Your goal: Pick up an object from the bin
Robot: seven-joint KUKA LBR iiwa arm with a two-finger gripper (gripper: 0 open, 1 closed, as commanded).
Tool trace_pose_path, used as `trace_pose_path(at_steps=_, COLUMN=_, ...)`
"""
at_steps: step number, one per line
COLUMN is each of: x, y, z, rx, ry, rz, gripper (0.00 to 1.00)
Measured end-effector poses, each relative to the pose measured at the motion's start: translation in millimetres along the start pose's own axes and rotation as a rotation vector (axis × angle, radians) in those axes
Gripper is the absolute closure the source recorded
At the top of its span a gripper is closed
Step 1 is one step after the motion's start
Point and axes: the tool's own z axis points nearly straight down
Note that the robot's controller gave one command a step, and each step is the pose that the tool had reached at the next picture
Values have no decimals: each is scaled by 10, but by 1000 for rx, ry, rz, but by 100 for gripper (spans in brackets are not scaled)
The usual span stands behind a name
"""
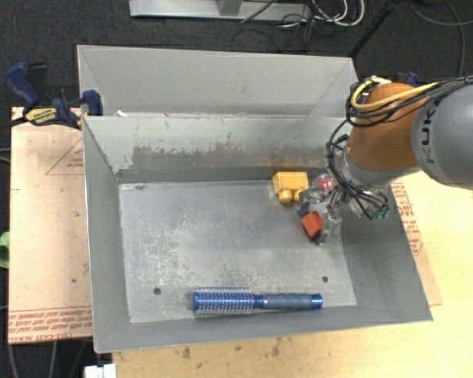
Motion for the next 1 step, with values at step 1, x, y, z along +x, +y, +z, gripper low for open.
trace_pose_path(at_steps=1, x=444, y=194, z=-1603, rx=5, ry=-8, rz=42, gripper=100)
